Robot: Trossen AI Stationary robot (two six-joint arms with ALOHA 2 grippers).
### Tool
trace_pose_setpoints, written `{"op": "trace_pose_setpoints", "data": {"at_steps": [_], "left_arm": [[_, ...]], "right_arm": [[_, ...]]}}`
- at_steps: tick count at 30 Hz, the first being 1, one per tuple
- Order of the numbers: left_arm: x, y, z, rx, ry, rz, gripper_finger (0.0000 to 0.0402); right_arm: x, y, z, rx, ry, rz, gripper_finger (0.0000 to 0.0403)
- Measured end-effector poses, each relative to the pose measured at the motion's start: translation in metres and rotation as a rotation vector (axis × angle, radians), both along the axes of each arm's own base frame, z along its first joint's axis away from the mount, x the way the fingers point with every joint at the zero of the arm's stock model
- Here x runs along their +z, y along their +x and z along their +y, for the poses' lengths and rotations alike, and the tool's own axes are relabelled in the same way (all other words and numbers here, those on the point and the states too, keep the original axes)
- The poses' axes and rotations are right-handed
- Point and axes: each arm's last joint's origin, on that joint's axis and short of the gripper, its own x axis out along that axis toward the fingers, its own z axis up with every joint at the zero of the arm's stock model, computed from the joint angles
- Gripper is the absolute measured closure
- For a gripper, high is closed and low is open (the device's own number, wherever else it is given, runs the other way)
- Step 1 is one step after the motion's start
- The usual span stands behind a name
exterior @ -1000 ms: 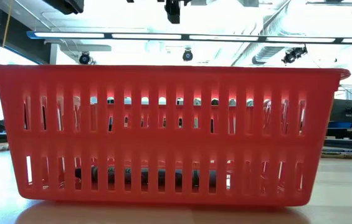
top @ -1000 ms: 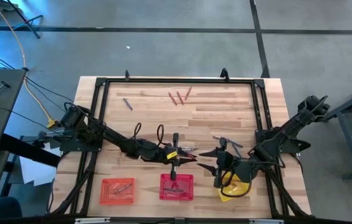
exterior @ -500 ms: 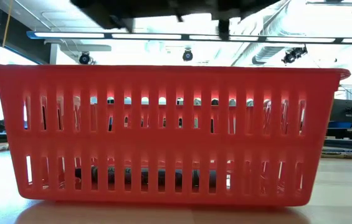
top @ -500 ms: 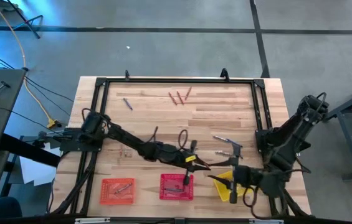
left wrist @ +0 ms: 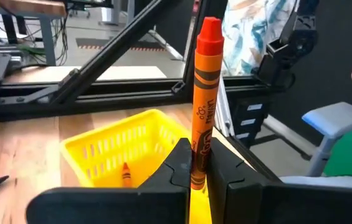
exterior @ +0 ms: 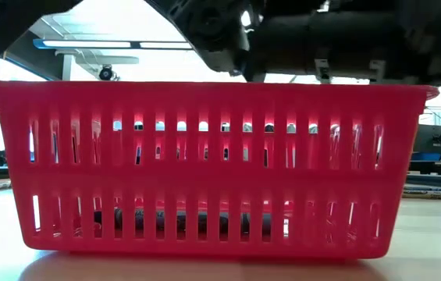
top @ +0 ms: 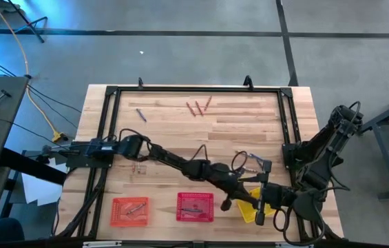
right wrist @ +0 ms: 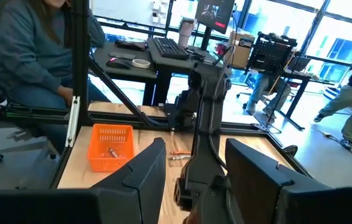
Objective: Sort crayons
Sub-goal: Put the orange crayon into the yellow bin
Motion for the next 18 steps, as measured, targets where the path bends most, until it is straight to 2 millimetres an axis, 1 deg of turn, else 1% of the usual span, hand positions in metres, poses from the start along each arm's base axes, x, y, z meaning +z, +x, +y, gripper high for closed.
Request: {"op": "trace_pose_setpoints", "data": {"at_steps": [4, 7, 13, 18], "left_arm": [[-0.002, 0.004, -0.003, -0.003, 0.001, 0.005, 0.0398], [-0.003, 0.003, -0.007, -0.001, 0.001, 0.013, 0.0383], [-0.003, -0.001, -0.020, -0.024, -0.010, 0.016, 0.0328], [-0.001, -0.002, -0.025, -0.012, -0.005, -0.013, 0.0283]], "right_arm": [[-0.001, 0.000, 0.000, -0.001, 0.004, 0.003, 0.0242], [-0.001, 0.000, 0.000, -0.004, 0.024, 0.004, 0.0242], [-0.004, -0.001, -0.001, -0.012, 0.069, 0.013, 0.0242], [-0.006, -0.001, -0.001, -0.002, 0.116, 0.021, 0.0242]]}}
